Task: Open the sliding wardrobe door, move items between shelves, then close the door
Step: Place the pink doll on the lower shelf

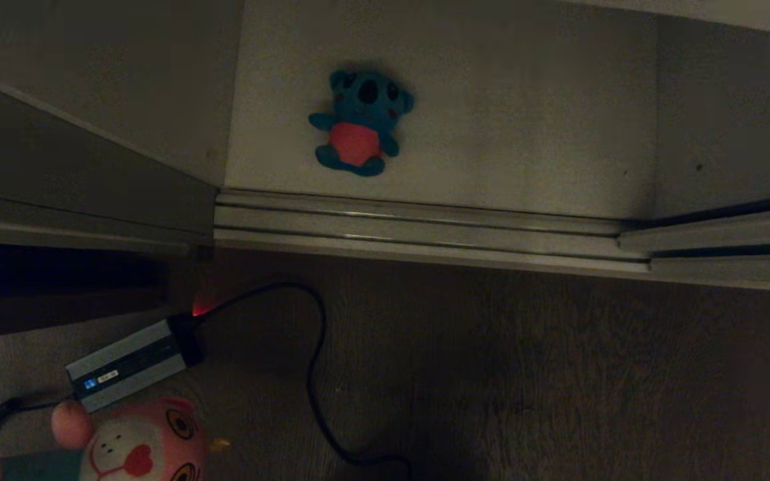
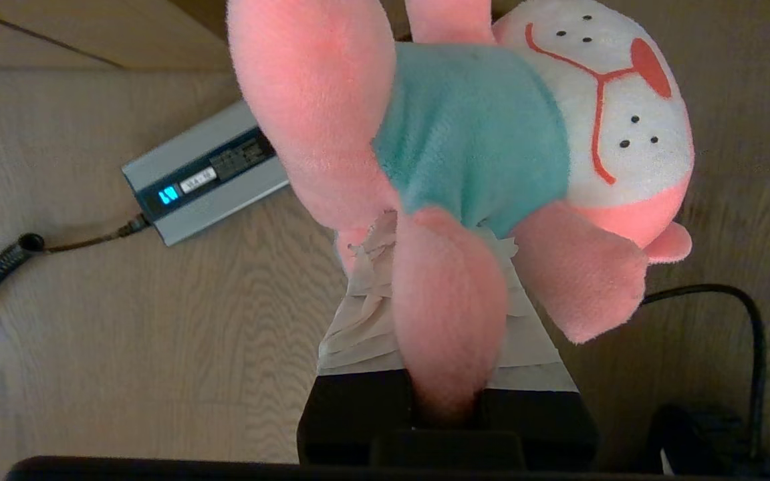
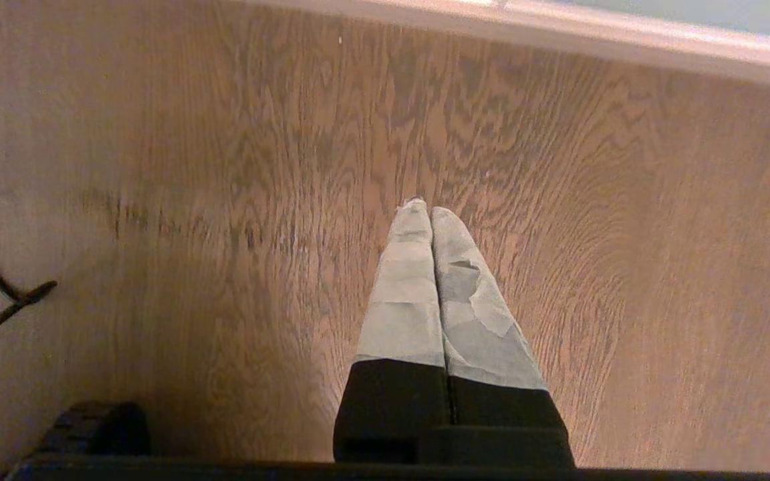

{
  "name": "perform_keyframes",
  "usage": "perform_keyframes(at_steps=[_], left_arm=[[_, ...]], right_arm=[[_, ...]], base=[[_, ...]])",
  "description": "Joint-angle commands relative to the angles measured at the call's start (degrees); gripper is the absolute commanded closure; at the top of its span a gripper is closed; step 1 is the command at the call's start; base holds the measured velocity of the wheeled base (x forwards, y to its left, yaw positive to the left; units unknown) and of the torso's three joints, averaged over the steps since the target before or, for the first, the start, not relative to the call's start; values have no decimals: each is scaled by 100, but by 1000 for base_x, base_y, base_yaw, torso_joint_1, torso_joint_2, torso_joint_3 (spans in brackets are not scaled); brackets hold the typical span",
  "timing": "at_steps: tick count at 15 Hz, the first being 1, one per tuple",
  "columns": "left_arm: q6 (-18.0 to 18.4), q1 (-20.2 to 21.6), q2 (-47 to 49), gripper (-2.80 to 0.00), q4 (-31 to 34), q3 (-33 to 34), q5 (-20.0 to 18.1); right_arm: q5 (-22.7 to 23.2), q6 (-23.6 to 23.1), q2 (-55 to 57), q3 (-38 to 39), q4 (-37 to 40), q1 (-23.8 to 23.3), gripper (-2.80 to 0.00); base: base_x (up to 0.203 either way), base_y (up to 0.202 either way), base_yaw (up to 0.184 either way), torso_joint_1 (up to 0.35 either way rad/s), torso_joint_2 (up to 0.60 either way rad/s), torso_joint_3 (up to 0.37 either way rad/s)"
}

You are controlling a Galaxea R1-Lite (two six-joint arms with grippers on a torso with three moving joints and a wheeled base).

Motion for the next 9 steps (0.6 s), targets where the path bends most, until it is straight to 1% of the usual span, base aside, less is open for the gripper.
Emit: perform_keyframes(at_steps=[1, 2, 5, 6, 9], left_arm=[[-10, -1, -1, 0, 3, 5, 0], [43, -1, -1, 0, 7, -4, -4], [706, -1, -1, 0, 68, -11, -212], [847, -1, -1, 0, 30, -4, -276], [860, 0, -1, 0, 11, -3, -263]], right_arm=[[4, 0, 5, 18, -1, 0, 0], [0, 0, 5, 18, -1, 0, 0], [0, 0, 5, 18, -1, 0, 0], [0, 0, 5, 18, -1, 0, 0], [8, 0, 5, 18, -1, 0, 0]], base=[[0, 0, 0, 7, 1, -145], [0, 0, 0, 2, 3, -76], [0, 0, 0, 2, 1, -16], [0, 0, 0, 0, 0, 0], [0, 0, 0, 0, 0, 0]])
